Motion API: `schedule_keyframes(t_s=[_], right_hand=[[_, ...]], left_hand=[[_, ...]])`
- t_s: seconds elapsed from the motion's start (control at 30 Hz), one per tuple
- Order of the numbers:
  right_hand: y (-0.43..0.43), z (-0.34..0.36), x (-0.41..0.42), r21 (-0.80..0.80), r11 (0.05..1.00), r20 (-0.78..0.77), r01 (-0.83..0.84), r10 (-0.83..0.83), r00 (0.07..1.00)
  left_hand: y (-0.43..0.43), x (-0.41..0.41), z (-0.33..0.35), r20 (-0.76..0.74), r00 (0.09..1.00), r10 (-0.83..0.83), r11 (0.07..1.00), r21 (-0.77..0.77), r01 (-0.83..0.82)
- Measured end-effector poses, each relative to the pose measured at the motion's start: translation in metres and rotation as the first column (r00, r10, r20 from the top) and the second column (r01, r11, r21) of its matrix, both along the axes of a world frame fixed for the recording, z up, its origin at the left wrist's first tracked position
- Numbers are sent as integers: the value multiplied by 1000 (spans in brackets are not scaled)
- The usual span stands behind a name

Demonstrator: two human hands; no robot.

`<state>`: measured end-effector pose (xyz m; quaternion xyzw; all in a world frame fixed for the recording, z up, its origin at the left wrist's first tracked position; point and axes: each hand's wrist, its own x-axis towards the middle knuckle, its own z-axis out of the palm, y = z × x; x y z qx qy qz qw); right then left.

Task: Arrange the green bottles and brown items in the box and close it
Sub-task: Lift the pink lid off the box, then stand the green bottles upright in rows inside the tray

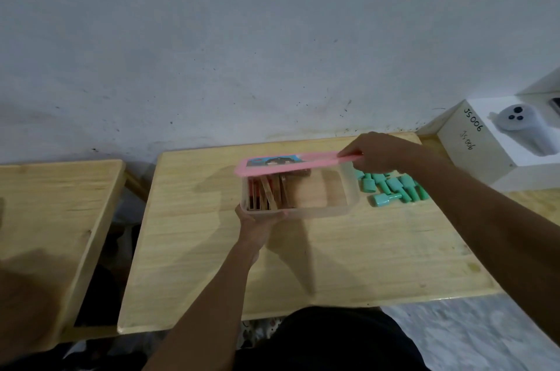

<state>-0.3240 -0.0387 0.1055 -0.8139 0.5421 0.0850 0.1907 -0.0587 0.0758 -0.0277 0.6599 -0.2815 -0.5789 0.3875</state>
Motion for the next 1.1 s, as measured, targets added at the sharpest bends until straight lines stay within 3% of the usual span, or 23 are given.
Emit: schedule_keyframes(t_s=[0.13,0.3,0.37,0.43,0.53,0.6,0.67,0.77,0.83,0.9,1.0,1.1], right_hand=[[2,-2,0,-212,969,228,125,-75,971],[22,2,26,-543,794,510,274,53,859],[34,-4,45,-640,721,522,266,154,839],[47,-13,69,-699,684,491,208,248,835],[66,-26,108,-742,660,444,117,352,824],[80,-33,132,-774,630,413,64,426,805],[91,-41,154,-808,589,358,12,473,805],[98,-54,174,-746,661,363,-84,509,780],[97,-63,175,-553,792,359,-257,505,785],[97,-70,168,-387,861,348,-331,468,812],[95,-79,153,-316,926,397,-205,326,858],[88,-93,136,-189,982,332,-25,88,939]], left_hand=[[0,3,0,30,999,-40,999,37,39],[-3,20,14,130,986,-107,993,73,98],[-10,33,24,200,980,-19,998,68,5],[-20,45,43,239,956,169,985,-20,-169],[-36,65,78,40,959,279,958,-73,-276],[-40,74,97,-181,970,164,981,-75,-180],[-40,75,108,-234,968,85,990,-91,-109],[-36,79,117,-181,966,186,979,-49,-198],[-32,89,115,-142,961,236,969,-34,-243],[-27,105,110,-65,956,287,957,-17,-289],[-24,132,101,214,898,384,922,-38,-385],[-19,151,88,444,831,336,933,-37,-357]])
